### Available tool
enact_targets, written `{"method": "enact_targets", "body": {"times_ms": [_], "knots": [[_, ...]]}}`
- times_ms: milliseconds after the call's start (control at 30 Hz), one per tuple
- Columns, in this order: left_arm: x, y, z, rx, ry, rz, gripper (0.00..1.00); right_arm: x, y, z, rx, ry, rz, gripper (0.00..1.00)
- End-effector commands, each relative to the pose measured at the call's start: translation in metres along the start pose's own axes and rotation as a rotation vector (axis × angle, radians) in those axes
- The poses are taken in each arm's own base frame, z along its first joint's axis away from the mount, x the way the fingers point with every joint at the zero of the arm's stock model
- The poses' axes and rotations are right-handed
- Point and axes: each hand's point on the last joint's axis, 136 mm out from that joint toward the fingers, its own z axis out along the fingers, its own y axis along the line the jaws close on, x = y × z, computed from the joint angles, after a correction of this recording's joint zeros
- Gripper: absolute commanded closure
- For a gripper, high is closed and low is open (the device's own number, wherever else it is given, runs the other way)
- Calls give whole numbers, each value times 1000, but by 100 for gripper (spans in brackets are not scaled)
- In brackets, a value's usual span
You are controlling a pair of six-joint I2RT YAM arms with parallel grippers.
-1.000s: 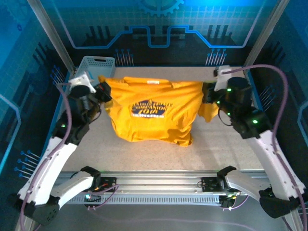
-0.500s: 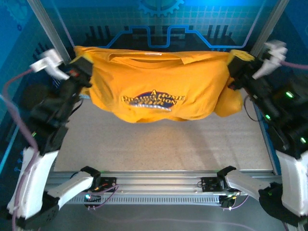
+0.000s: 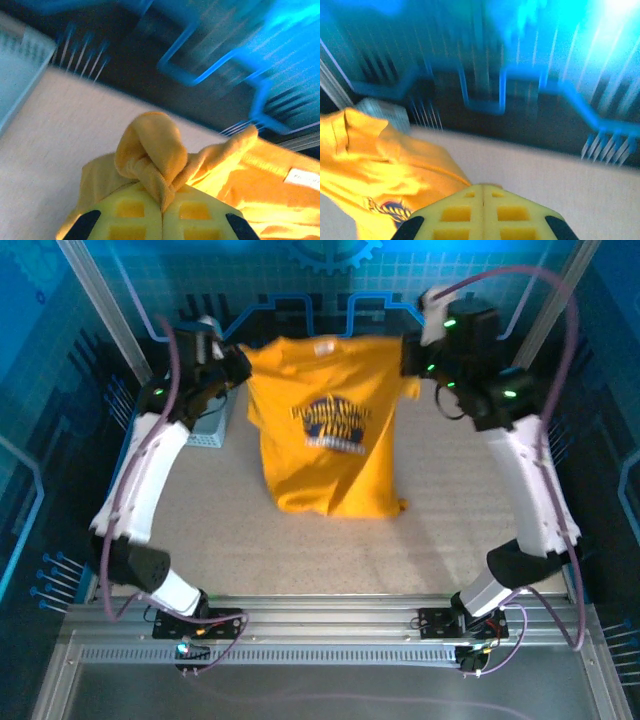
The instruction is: Fold the inside-out t-shirt
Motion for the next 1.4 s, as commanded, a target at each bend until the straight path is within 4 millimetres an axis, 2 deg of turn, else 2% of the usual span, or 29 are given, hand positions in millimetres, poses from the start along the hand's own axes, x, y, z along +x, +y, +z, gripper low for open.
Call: {"method": "enact_targets", "body": {"times_ms": [0,67,133,233,367,467,533,633,733,800,867,900,967,1000,1133,1233,1367], "knots": [[-90,-70,-145,270,-410,57,100,-64,-9,-75,5,-202,-15,100],[-91,-70,-163,298,-459,67,100,-73,-7,-91,-17,-226,-12,100],[-81,-70,-164,321,-447,85,100,-68,-4,-94,-39,-209,-11,100],[-57,-60,-151,338,-395,93,100,-46,1,-85,-66,-139,-13,100],[-9,-29,-121,305,-280,51,100,12,0,-63,-64,-55,4,100],[39,0,-90,265,-146,5,100,67,0,-46,-76,45,43,100],[74,26,-68,202,-41,-31,100,112,2,-29,-91,131,65,100],[128,62,-37,111,126,-88,100,180,-5,-6,-45,268,91,100],[166,76,-24,85,267,-121,100,221,-8,-3,-41,338,103,100],[170,75,-30,110,271,-129,100,230,-12,-8,-33,353,111,100],[159,69,-43,131,217,-121,100,223,-18,-17,-26,332,123,100],[146,64,-53,142,173,-105,100,211,-21,-24,-26,307,133,100],[115,47,-77,176,71,-72,100,178,-24,-41,-32,225,140,100],[94,33,-93,215,4,-51,100,155,-23,-54,-40,165,142,100],[22,-17,-170,358,-253,7,100,64,-13,-111,-120,-73,131,100],[-14,-44,-222,459,-404,31,100,12,-5,-155,-176,-225,126,100],[-40,-67,-268,556,-518,49,100,-33,1,-201,-229,-363,118,100]]}}
